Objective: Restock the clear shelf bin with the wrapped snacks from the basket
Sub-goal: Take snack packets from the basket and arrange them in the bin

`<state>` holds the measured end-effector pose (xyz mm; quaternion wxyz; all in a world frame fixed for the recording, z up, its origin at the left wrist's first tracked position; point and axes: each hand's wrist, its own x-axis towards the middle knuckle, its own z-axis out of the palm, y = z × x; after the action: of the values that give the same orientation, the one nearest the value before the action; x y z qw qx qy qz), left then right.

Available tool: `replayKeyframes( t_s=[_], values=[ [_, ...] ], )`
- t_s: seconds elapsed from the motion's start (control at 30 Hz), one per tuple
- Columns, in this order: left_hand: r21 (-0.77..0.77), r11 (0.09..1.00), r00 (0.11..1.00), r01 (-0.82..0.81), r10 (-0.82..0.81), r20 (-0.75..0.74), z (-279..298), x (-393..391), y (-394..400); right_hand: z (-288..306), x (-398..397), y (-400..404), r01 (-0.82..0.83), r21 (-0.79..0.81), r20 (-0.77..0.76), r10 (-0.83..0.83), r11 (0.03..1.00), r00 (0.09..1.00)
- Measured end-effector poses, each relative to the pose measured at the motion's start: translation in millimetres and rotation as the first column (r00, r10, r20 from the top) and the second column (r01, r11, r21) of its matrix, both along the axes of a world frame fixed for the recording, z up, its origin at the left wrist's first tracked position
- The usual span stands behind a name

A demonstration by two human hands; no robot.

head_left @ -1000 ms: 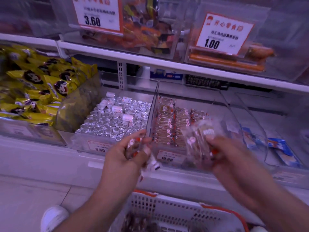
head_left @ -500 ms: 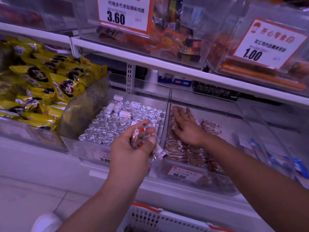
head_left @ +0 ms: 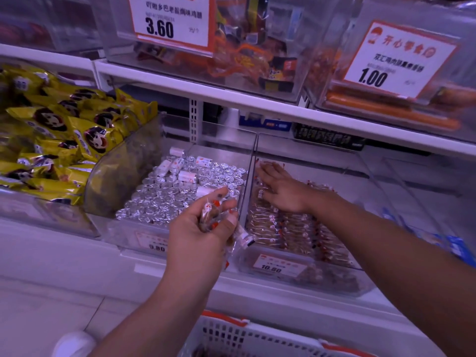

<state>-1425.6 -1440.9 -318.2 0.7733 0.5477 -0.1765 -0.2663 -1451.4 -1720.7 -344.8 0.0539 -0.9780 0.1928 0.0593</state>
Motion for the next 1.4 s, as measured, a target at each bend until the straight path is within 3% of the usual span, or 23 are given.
replayKeyframes(
  t_s=[0.17, 0.33, 0.4, 0.47, 0.53, 0.57, 0.6, 0.7, 0.73, 0.77, 0.83, 0.87, 0.97, 1.03, 1.1, 1.17, 1.2, 1.27, 1.33, 1.4],
  values=[
    [-0.008, 1.0, 1.0, -0.006, 0.006, -0.006, -0.3, 3.5, 0.7, -2.1, -2.0, 2.4, 0.047, 0.072, 0.155, -0.058, 0.996, 0.986],
    [-0.001, 1.0, 1.0, -0.002, 0.002, 0.029, 2.9, 2.6, 2.9, 12.3, -12.7, 8.7, 0.046, 0.009, 0.195, -0.047, 0.999, 0.98],
    [-0.007, 1.0, 0.999, 0.012, -0.012, 0.035, 3.9, 0.3, 4.9, 29.0, -21.9, 19.6, 0.077, 0.001, 0.295, -0.073, 0.997, 0.953],
    [-0.009, 1.0, 0.999, 0.022, -0.022, 0.04, 3.7, -1.6, 7.6, 47.6, -39.4, 44.1, 0.113, 0.072, 0.552, -0.133, 0.991, 0.823],
    [-0.031, 0.999, 0.999, 0.031, -0.031, 0.01, 3.3, -3.2, 9.1, 58.4, -66.4, 86.9, 0.087, 0.273, 0.771, -0.272, 0.958, 0.575],
    [-0.042, 0.998, 0.999, 0.037, -0.038, -0.015, 3.5, -4.7, 8.9, 60.3, -81.0, 115.8, 0.034, 0.402, 0.784, -0.363, 0.915, 0.503],
    [-0.052, 0.998, 0.998, 0.042, -0.044, -0.036, 4.4, -7.2, 8.2, 59.8, -93.5, 146.5, -0.028, 0.542, 0.737, -0.459, 0.84, 0.496],
    [-0.082, 0.995, 0.995, 0.058, -0.064, -0.076, 6.5, -20.3, 5.8, 49.6, -109.3, 213.9, -0.127, 0.917, 0.371, -0.689, 0.379, 0.623],
    [-0.087, 0.994, 0.994, 0.066, -0.073, -0.079, 7.0, -25.1, 6.3, 45.2, -108.6, 224.0, -0.142, 0.956, 0.286, -0.711, 0.257, 0.643],
    [-0.087, 0.993, 0.994, 0.074, -0.081, -0.077, 7.3, -29.6, 7.7, 42.7, -106.5, 230.9, -0.152, 0.968, 0.252, -0.733, 0.202, 0.632],
    [-0.092, 0.993, 0.993, 0.068, -0.076, -0.086, 5.8, -36.0, 12.4, 39.5, -106.2, 237.1, -0.157, 0.96, 0.278, -0.788, 0.23, 0.549],
    [-0.103, 0.993, 0.993, 0.05, -0.06, -0.104, 4.8, -37.7, 14.9, 37.3, -108.7, 238.3, -0.151, 0.941, 0.336, -0.792, 0.302, 0.511],
    [-0.12, 0.992, 0.982, -0.025, 0.002, -0.19, 4.2, -39.7, 20.4, 29.2, -117.6, 240.1, -0.071, 0.699, 0.664, -0.609, 0.712, 0.433],
    [-0.148, 0.989, 0.962, -0.019, -0.022, -0.272, 5.2, -43.9, 22.3, 27.8, -114.9, 247.5, -0.015, 0.457, 0.789, -0.397, 0.89, 0.468],
    [-0.164, 0.986, 0.952, 0.014, -0.064, -0.3, 6.3, -47.5, 23.6, 22.0, -107.3, 259.8, -0.02, 0.407, 0.739, -0.316, 0.913, 0.596],
    [-0.186, 0.982, 0.945, 0.043, -0.1, -0.313, 8.3, -45.9, 25.2, 23.9, -101.1, 271.6, -0.061, 0.562, 0.625, -0.376, 0.825, 0.684],
    [-0.203, 0.978, 0.941, 0.047, -0.111, -0.319, 7.9, -43.2, 25.7, 29.3, -98.8, 274.1, -0.1, 0.695, 0.571, -0.463, 0.712, 0.678],
    [-0.189, 0.98, 0.963, 0.055, -0.102, -0.248, 5.4, -40.9, 26.5, 36.9, -95.6, 272.3, -0.226, 0.88, 0.466, -0.665, 0.418, 0.583],
    [-0.086, 0.996, 0.999, 0.04, -0.039, 0.018, 1.6, -43.7, 27.2, 38.2, -95.3, 266.5, -0.337, 0.925, 0.331, -0.805, 0.174, 0.493],
    [-0.021, 0.997, 0.958, 0.073, -0.064, 0.28, -1.3, -47.8, 29.8, 42.9, -95.5, 264.9, -0.432, 0.902, 0.21, -0.845, -0.026, 0.491]
  ],
)
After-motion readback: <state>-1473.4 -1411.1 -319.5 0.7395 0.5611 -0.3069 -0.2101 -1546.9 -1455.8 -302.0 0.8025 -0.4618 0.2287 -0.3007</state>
